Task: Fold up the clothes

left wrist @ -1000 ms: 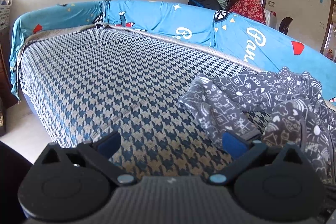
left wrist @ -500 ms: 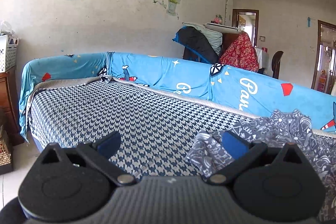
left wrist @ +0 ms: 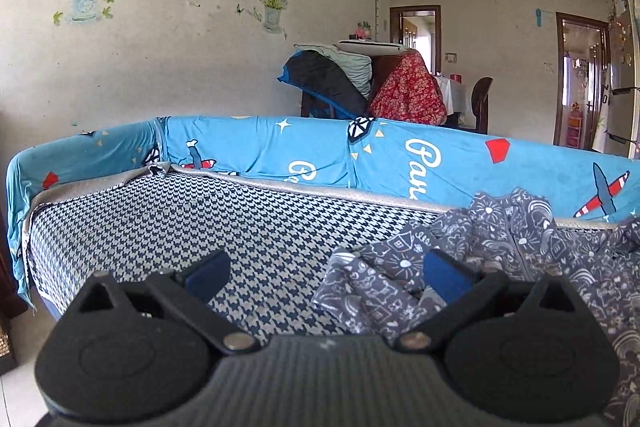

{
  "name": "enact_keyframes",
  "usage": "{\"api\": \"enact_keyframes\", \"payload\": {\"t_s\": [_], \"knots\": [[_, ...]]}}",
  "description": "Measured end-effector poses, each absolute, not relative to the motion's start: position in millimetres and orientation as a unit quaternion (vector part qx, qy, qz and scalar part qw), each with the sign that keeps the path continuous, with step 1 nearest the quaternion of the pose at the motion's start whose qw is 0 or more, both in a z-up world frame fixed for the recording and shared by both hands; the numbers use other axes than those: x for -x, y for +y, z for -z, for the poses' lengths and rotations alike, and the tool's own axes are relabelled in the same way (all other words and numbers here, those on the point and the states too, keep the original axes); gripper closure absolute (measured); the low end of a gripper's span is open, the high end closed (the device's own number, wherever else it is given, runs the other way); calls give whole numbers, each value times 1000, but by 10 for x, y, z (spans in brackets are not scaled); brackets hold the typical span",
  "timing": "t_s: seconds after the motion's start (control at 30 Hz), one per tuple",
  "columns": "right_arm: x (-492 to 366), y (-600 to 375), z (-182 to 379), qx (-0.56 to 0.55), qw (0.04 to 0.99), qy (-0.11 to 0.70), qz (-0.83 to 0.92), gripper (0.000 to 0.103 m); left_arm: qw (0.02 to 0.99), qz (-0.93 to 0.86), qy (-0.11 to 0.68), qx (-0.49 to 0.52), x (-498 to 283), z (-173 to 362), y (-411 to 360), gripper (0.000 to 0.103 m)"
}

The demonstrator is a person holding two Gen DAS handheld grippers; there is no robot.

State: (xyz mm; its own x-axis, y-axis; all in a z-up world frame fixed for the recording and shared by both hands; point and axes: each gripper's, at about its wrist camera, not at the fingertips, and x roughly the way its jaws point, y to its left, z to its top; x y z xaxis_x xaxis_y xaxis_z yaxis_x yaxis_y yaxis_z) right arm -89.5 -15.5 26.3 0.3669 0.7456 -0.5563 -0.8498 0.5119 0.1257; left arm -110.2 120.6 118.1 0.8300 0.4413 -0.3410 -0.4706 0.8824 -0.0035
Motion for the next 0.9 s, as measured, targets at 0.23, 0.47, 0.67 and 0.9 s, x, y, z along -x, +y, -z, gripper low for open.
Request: {"api": "enact_keyframes", "payload": {"t_s": [0.23, 0.47, 0.67, 0.9], "knots": [[818, -787, -346, 48, 869, 295, -394, 47, 959, -175, 220, 45, 884, -889, 914, 0], [729, -1391, -482, 22, 929, 261, -260, 40, 953, -133, 267, 61, 684, -641, 693, 0], [640, -1859, -473, -2, 954, 257, -157, 37, 939, -122, 309, 89, 559, -471, 620, 0], [490, -2237, -374, -47, 960, 268, -62, 26, 912, -135, 369, 116, 490, -251, 653, 0]]}}
